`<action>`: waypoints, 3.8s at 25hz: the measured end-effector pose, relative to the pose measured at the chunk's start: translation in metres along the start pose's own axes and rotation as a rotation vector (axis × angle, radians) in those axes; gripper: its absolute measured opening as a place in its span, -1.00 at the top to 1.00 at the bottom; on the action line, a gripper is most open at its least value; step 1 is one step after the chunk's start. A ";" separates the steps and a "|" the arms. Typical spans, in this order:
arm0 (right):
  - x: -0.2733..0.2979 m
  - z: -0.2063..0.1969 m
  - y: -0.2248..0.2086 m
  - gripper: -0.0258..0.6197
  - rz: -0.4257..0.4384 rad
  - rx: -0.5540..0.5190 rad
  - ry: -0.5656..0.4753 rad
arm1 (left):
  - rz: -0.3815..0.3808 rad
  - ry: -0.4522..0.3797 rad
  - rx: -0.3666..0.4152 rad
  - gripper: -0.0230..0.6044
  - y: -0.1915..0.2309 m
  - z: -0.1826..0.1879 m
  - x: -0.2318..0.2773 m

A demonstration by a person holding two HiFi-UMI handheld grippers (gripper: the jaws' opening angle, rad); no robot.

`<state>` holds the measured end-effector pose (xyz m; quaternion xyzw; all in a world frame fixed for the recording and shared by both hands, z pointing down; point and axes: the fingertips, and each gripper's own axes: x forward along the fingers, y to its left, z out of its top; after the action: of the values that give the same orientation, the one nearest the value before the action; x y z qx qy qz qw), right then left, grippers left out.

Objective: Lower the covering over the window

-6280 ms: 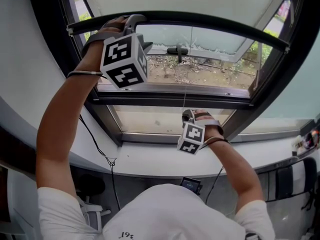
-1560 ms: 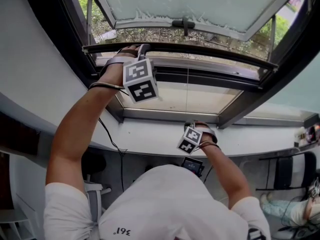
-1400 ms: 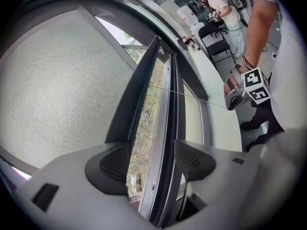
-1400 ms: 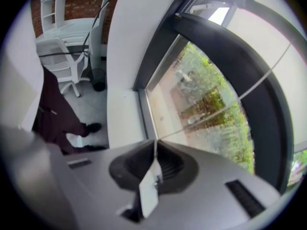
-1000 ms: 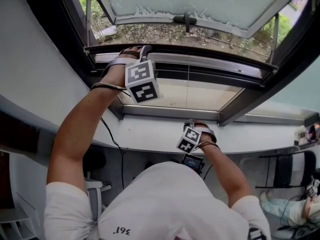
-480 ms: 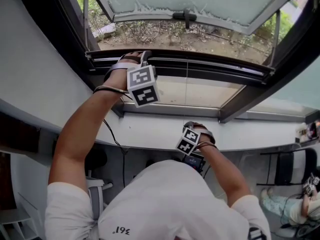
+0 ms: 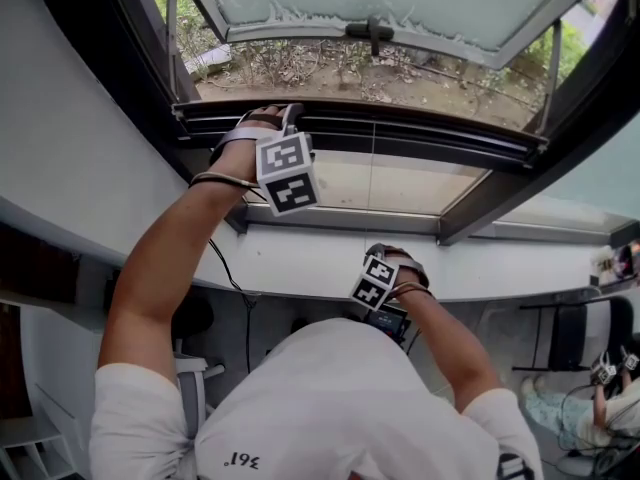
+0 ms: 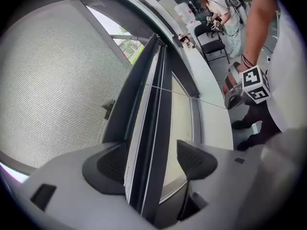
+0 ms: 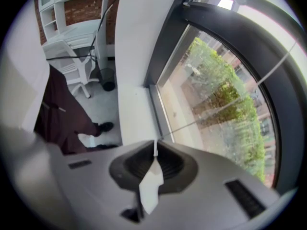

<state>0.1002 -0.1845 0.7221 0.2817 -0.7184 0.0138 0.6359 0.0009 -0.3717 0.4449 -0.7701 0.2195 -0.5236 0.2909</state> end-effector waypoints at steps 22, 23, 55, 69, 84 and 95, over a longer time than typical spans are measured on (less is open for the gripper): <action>0.007 -0.010 0.024 0.83 0.055 0.000 0.037 | -0.045 0.004 -0.031 -0.10 -0.025 -0.008 0.021; 0.007 -0.010 0.024 0.83 0.056 0.001 0.039 | -0.050 0.006 -0.031 -0.10 -0.028 -0.010 0.023; 0.010 -0.010 0.021 0.83 0.048 0.012 0.035 | -0.035 0.059 0.034 -0.11 -0.030 -0.018 0.043; 0.010 -0.026 0.027 0.83 0.054 0.015 0.044 | 0.055 -0.030 -0.084 0.10 -0.017 -0.013 0.033; 0.010 -0.023 0.003 0.83 -0.036 0.083 -0.021 | 0.091 -0.415 -0.660 0.10 -0.039 0.014 -0.018; -0.001 -0.018 -0.007 0.82 -0.082 0.216 -0.081 | -0.096 -0.664 -1.228 0.25 -0.109 0.005 -0.046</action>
<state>0.1199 -0.1832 0.7222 0.3780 -0.7256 0.0538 0.5725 -0.0076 -0.2606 0.4863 -0.9232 0.3411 -0.0543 -0.1686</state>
